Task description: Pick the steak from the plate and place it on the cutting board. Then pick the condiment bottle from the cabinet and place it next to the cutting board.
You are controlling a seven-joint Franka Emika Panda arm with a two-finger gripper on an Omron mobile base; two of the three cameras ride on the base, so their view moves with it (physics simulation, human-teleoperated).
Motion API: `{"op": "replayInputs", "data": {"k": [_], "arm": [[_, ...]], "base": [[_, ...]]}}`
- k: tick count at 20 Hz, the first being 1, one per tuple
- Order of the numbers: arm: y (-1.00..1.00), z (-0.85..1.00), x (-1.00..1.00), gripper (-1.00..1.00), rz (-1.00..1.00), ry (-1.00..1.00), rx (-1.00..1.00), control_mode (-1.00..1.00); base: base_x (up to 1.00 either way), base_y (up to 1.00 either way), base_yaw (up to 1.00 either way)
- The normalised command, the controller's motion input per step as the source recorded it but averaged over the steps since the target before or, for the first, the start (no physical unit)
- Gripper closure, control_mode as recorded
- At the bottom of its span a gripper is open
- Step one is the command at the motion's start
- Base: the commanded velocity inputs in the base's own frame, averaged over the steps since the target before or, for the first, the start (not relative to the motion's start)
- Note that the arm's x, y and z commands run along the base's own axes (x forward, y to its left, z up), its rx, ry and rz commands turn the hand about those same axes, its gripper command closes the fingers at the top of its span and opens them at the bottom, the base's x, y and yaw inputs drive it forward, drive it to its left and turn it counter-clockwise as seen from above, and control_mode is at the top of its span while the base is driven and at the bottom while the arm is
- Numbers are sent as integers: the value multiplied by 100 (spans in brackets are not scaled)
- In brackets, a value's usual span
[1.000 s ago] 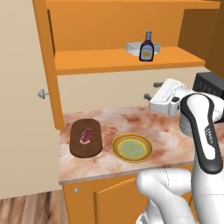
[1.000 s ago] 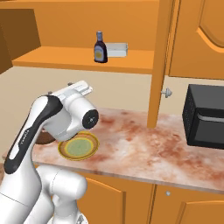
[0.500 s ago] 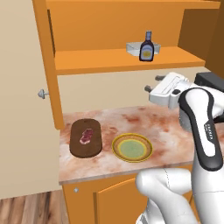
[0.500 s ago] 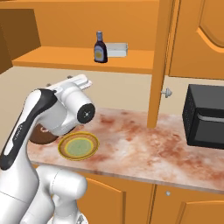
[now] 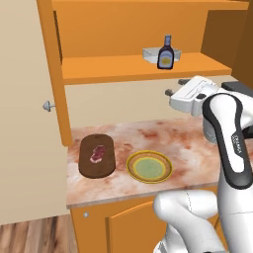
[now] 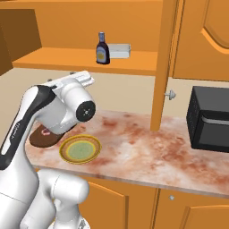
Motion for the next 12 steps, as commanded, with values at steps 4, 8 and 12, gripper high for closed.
{"op": "replayInputs", "data": {"k": [4, 8, 12], "arm": [[-11, 33, 2, -100, -1, 3, 4, -100], [-8, 27, 3, -100, 0, 2, 3, -100], [-10, 27, 5, -100, -1, 3, 3, -100]], "base": [[0, 0, 0], [0, 0, 0], [0, 0, 0]]}}
